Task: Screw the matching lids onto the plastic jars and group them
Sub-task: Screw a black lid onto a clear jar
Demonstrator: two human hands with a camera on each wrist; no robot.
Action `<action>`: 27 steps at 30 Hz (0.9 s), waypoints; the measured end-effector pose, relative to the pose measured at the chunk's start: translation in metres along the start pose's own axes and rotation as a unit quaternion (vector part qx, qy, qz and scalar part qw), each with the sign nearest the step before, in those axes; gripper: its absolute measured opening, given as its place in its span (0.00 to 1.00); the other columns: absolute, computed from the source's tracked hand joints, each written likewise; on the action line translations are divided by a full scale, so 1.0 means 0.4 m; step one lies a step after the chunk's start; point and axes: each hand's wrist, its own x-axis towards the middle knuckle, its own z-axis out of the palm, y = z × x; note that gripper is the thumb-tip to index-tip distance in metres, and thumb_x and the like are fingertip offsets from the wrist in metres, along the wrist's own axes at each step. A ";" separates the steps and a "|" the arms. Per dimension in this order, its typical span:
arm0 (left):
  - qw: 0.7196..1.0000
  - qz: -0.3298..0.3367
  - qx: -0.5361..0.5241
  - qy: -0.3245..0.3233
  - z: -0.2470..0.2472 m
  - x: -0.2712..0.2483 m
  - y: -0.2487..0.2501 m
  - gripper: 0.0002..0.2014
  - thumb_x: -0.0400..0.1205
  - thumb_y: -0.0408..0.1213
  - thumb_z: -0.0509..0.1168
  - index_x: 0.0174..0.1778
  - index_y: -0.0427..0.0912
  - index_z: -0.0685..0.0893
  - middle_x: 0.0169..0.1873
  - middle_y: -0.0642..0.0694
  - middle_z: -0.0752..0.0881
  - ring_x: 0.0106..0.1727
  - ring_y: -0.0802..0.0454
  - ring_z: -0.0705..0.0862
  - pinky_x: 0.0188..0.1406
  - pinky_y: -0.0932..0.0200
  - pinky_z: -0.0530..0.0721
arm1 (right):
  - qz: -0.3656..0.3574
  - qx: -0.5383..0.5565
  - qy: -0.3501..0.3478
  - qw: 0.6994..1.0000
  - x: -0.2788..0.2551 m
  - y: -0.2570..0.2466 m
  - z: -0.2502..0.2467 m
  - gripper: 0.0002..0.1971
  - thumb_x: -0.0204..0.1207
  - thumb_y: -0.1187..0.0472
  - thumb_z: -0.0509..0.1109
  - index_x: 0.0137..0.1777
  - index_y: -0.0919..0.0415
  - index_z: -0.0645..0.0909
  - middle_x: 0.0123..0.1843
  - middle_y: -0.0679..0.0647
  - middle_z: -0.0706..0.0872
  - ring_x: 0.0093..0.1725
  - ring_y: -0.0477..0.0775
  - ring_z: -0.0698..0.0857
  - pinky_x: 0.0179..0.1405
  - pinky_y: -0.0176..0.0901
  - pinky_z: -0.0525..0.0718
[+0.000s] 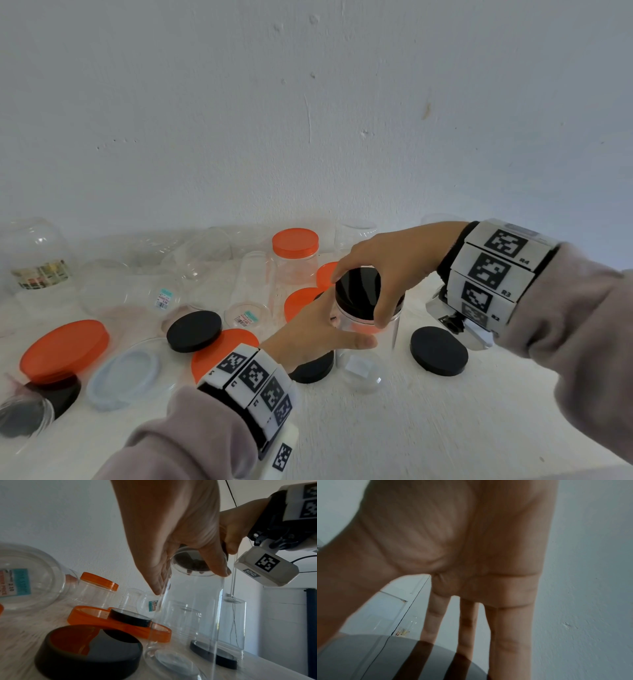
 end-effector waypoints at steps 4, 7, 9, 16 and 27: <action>1.000 0.002 0.001 0.005 0.003 -0.004 0.000 0.41 0.70 0.41 0.79 0.76 0.59 0.65 0.66 0.64 0.78 0.68 0.67 0.75 0.65 0.67 0.73 | 0.020 0.006 0.008 1.000 0.001 -0.003 0.003 0.38 0.59 0.39 0.80 0.70 0.34 0.70 0.64 0.42 0.74 0.62 0.55 0.81 0.59 0.52 0.85; 1.000 -0.001 0.004 0.013 0.003 -0.004 -0.002 0.42 0.69 0.43 0.80 0.77 0.57 0.65 0.67 0.62 0.78 0.70 0.63 0.75 0.70 0.60 0.74 | 0.029 0.014 0.014 0.999 0.002 -0.005 0.008 0.35 0.57 0.35 0.79 0.66 0.33 0.71 0.61 0.41 0.76 0.57 0.55 0.85 0.54 0.51 0.87; 1.000 0.001 0.003 0.014 0.005 -0.003 -0.004 0.42 0.69 0.43 0.80 0.77 0.57 0.66 0.67 0.61 0.79 0.70 0.62 0.76 0.72 0.56 0.74 | 0.040 0.026 0.022 0.999 0.001 -0.006 0.012 0.33 0.56 0.32 0.77 0.61 0.33 0.72 0.56 0.40 0.78 0.50 0.54 0.88 0.44 0.46 0.88; 1.000 0.004 0.016 0.006 0.004 0.003 -0.013 0.42 0.69 0.47 0.79 0.77 0.59 0.65 0.68 0.60 0.79 0.71 0.59 0.76 0.73 0.46 0.73 | 0.086 0.028 0.067 0.994 0.010 -0.004 0.036 0.39 0.49 0.19 0.69 0.56 0.41 0.74 0.45 0.44 0.83 0.29 0.48 0.89 0.31 0.41 0.82; 0.999 0.005 0.016 0.036 0.011 0.003 -0.018 0.38 0.67 0.47 0.80 0.68 0.71 0.65 0.61 0.71 0.79 0.61 0.76 0.76 0.51 0.75 0.74 | 0.032 0.032 0.025 0.999 -0.004 -0.002 0.007 0.38 0.55 0.37 0.82 0.68 0.32 0.72 0.61 0.38 0.77 0.59 0.49 0.82 0.58 0.49 0.85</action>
